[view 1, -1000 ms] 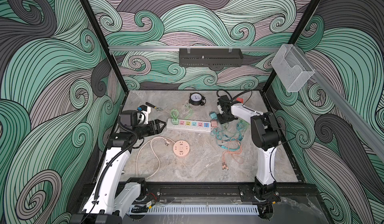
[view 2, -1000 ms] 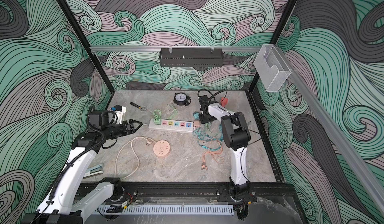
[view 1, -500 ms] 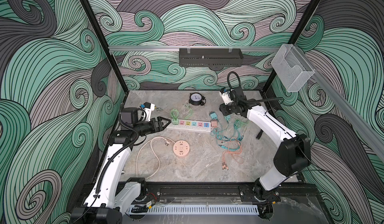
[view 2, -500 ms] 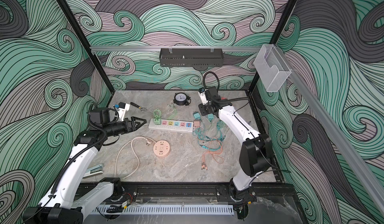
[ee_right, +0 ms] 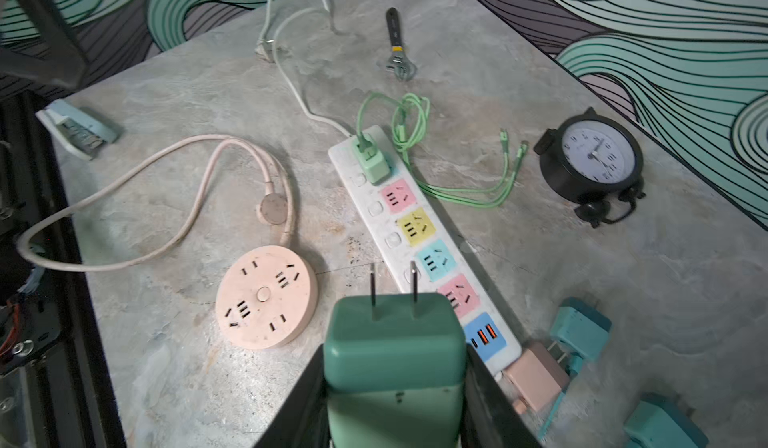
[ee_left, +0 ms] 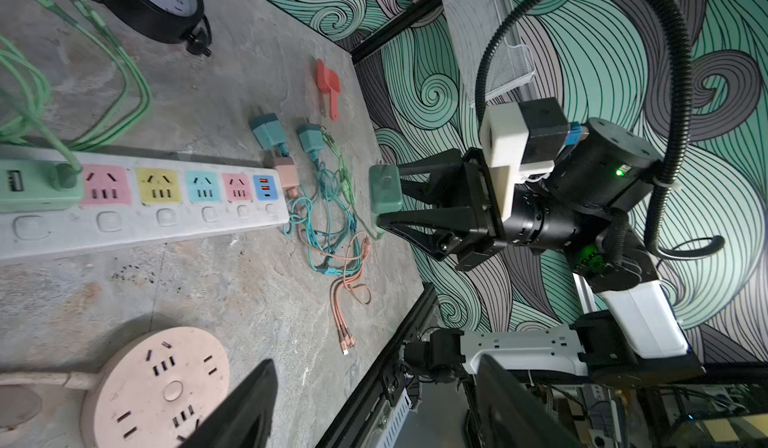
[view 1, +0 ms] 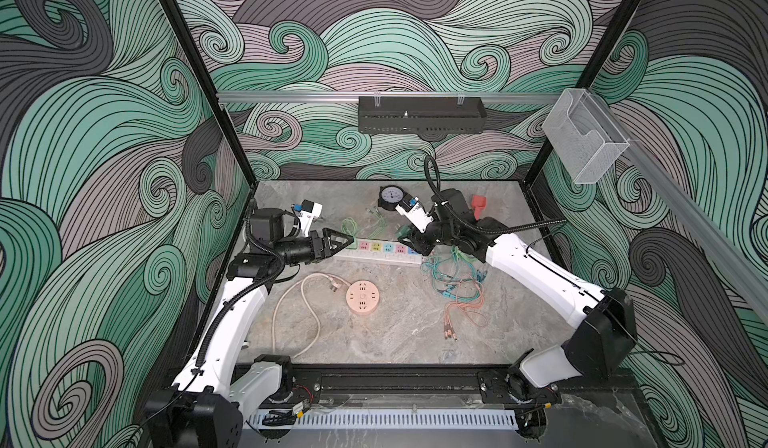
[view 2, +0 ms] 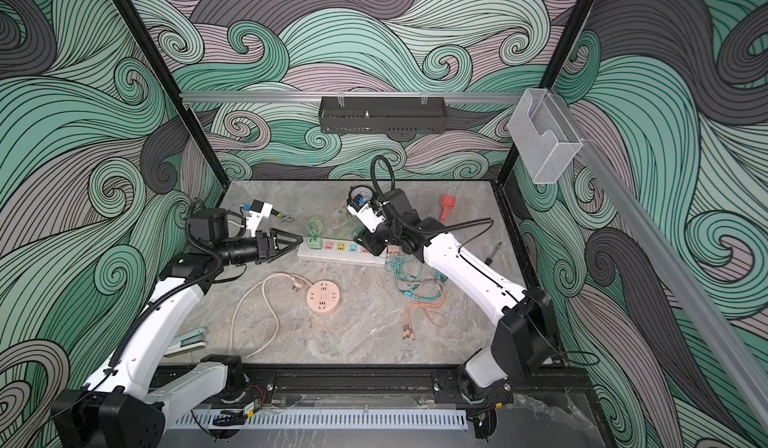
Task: Insert the plug
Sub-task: 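Bring the green charger toward the left gripper while the left gripper closes on it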
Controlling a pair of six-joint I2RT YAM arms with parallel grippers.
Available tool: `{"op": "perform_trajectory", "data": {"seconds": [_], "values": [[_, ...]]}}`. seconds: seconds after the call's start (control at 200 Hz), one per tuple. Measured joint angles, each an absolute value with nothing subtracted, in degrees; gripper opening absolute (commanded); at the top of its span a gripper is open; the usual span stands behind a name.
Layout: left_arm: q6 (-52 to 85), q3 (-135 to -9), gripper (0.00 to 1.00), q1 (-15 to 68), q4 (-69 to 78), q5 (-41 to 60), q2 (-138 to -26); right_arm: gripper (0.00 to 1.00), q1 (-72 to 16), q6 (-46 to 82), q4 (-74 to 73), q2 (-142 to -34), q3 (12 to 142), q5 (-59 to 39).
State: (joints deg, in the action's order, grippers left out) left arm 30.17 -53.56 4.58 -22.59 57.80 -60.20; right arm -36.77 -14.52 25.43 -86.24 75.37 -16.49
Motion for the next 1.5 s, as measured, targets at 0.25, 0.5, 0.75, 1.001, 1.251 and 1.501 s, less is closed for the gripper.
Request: {"op": "perform_trajectory", "data": {"seconds": [0.25,0.5,0.75,1.001,1.251,1.501], "values": [[29.7,-55.7,0.79,10.0,-22.8,59.8,-63.0,0.31,-40.4,-18.0,24.4,-86.1,75.4,-21.3],[28.2,-58.1,0.79,13.0,-23.8,59.4,-66.5,0.31,-43.3,-21.0,24.6,-84.8,75.5,-22.9],[26.4,-58.7,0.78,15.0,-25.4,58.1,-69.0,0.31,-44.6,-22.5,24.8,-84.6,76.0,-22.9],[24.8,-59.2,0.73,16.4,-26.7,57.8,-69.6,0.31,-45.8,-24.0,25.9,-84.7,77.8,-22.8],[23.8,-60.1,0.65,17.4,-27.8,57.0,-71.3,0.31,-46.7,-25.2,27.2,-85.5,78.9,-22.5],[23.5,-61.1,0.5,17.5,-28.1,56.8,-72.7,0.31,-47.6,-26.4,27.8,-86.4,79.2,-21.8]]}}
